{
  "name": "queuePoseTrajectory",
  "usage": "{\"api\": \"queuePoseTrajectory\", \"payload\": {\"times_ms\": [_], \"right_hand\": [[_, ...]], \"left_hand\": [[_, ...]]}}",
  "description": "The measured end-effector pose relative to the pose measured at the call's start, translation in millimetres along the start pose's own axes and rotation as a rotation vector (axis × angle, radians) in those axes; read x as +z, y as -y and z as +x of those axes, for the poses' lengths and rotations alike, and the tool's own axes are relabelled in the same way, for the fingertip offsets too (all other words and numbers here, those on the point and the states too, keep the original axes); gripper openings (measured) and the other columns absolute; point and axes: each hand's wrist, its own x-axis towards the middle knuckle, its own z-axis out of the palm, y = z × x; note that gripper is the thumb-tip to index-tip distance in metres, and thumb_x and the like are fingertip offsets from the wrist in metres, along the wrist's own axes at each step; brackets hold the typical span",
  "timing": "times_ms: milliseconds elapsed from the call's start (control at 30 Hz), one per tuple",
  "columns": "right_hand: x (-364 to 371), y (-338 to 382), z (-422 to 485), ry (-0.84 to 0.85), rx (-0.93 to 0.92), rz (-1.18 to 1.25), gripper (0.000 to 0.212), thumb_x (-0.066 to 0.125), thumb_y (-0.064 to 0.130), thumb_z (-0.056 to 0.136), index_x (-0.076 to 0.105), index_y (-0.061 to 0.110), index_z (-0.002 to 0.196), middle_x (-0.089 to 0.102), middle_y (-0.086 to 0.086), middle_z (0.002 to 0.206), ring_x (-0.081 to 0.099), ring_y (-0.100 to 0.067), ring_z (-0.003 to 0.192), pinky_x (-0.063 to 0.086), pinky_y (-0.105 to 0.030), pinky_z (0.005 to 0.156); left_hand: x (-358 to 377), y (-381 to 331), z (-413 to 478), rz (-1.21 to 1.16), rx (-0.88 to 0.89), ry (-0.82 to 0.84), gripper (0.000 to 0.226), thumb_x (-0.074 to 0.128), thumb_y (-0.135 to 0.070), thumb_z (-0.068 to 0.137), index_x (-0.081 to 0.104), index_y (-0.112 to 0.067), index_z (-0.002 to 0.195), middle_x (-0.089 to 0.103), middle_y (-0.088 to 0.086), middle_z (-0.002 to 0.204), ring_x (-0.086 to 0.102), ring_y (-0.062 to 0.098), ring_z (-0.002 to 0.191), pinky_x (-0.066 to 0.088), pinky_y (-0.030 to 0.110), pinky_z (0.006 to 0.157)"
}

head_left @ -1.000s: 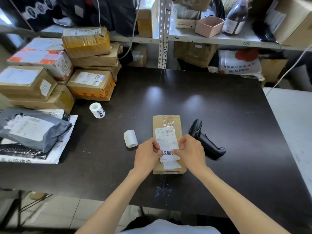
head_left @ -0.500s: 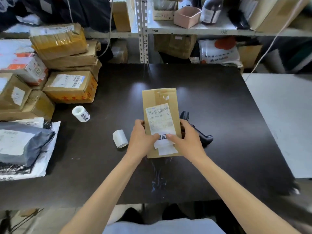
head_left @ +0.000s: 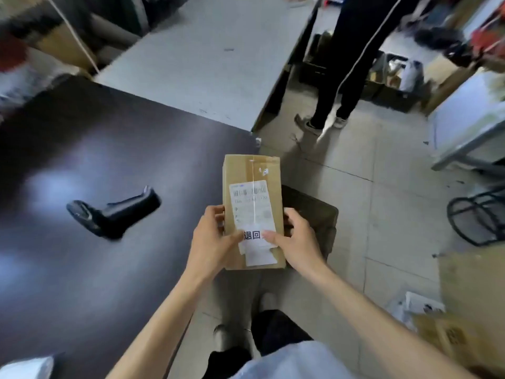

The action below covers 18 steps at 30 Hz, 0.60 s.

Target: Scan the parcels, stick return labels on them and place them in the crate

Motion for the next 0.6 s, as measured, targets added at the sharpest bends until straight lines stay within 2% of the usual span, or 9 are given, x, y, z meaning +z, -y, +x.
{"api": "queuePoseTrajectory", "payload": {"times_ms": [67, 100, 133, 200, 267, 367, 467, 533, 600], "right_hand": [[-30.7, -28.3, -8.4, -0.104, 0.084, 0.048, 0.052, 0.075, 0.023, 0.084, 0.051, 0.018, 0.131, 0.062, 0.007, 0.124, 0.061, -0.015, 0.110, 0.055, -0.037, 0.089], [-44.7, -40.5, -11.4, -0.153, 0.122, 0.079, 0.052, 0.075, 0.021, 0.084, 0.051, 0.018, 0.130, 0.061, 0.009, 0.123, 0.060, -0.014, 0.110, 0.054, -0.036, 0.090], [-56.8, -51.3, -12.5, -0.197, 0.157, 0.105, 0.052, 0.075, 0.019, 0.084, 0.051, 0.018, 0.129, 0.060, 0.011, 0.122, 0.059, -0.011, 0.110, 0.053, -0.032, 0.088], [-77.1, -70.1, -9.7, -0.268, 0.204, 0.141, 0.044, 0.076, 0.016, 0.083, 0.055, 0.019, 0.121, 0.065, 0.013, 0.116, 0.064, -0.007, 0.100, 0.052, -0.022, 0.076], [-93.7, -88.3, 2.4, -0.314, 0.236, 0.148, 0.036, 0.076, 0.015, 0.081, 0.058, 0.023, 0.112, 0.069, 0.017, 0.100, 0.068, -0.002, 0.086, 0.052, -0.015, 0.063], [-113.0, -110.6, 39.5, -0.313, 0.282, 0.143, 0.030, 0.073, 0.017, 0.084, 0.058, 0.023, 0.109, 0.068, 0.016, 0.097, 0.067, -0.001, 0.081, 0.050, -0.012, 0.059], [-124.3, -137.2, 93.3, -0.276, 0.311, 0.097, 0.024, 0.070, 0.025, 0.086, 0.056, 0.017, 0.104, 0.069, 0.013, 0.094, 0.067, -0.007, 0.083, 0.054, -0.024, 0.069], [-129.5, -161.0, 131.3, -0.262, 0.362, 0.064, 0.028, 0.071, 0.028, 0.086, 0.052, 0.014, 0.102, 0.068, 0.011, 0.094, 0.066, -0.011, 0.084, 0.055, -0.035, 0.074], [-133.7, -194.3, 167.5, -0.262, 0.427, 0.046, 0.029, 0.072, 0.026, 0.086, 0.051, 0.012, 0.100, 0.067, 0.008, 0.093, 0.066, -0.013, 0.083, 0.054, -0.031, 0.071]], "left_hand": [[41.7, -5.6, 8.8, 0.044, 0.028, 0.142, 0.053, 0.076, -0.012, 0.079, 0.051, -0.017, 0.125, 0.061, -0.007, 0.120, 0.059, 0.007, 0.101, 0.047, 0.013, 0.075], [61.6, -8.4, 13.9, 0.063, 0.035, 0.205, 0.053, 0.076, -0.012, 0.079, 0.050, -0.017, 0.125, 0.061, -0.006, 0.120, 0.060, 0.008, 0.101, 0.048, 0.013, 0.074], [80.0, -11.0, 19.5, 0.080, 0.037, 0.258, 0.052, 0.076, -0.011, 0.079, 0.050, -0.017, 0.125, 0.062, -0.005, 0.120, 0.061, 0.009, 0.102, 0.049, 0.014, 0.075], [113.1, -16.9, 32.3, 0.116, 0.036, 0.340, 0.053, 0.075, -0.011, 0.080, 0.050, -0.016, 0.126, 0.062, -0.004, 0.120, 0.062, 0.010, 0.103, 0.050, 0.015, 0.074], [143.1, -20.5, 49.8, 0.154, 0.036, 0.388, 0.054, 0.075, -0.012, 0.080, 0.051, -0.016, 0.127, 0.062, -0.006, 0.119, 0.062, 0.009, 0.104, 0.049, 0.012, 0.071], [180.4, -20.7, 83.2, 0.198, 0.015, 0.403, 0.051, 0.073, -0.011, 0.080, 0.051, -0.016, 0.126, 0.062, -0.006, 0.117, 0.062, 0.009, 0.104, 0.052, 0.015, 0.075], [213.9, -10.6, 127.5, 0.221, -0.048, 0.377, 0.051, 0.073, -0.008, 0.080, 0.050, -0.016, 0.125, 0.062, -0.004, 0.118, 0.064, 0.013, 0.104, 0.056, 0.029, 0.084], [238.7, 3.8, 157.4, 0.214, -0.084, 0.372, 0.052, 0.074, -0.006, 0.079, 0.050, -0.017, 0.124, 0.062, -0.005, 0.118, 0.063, 0.012, 0.105, 0.056, 0.026, 0.083], [266.6, 24.1, 185.6, 0.225, -0.112, 0.383, 0.052, 0.075, -0.008, 0.079, 0.051, -0.019, 0.125, 0.061, -0.009, 0.115, 0.061, 0.006, 0.103, 0.053, 0.016, 0.078]]}}
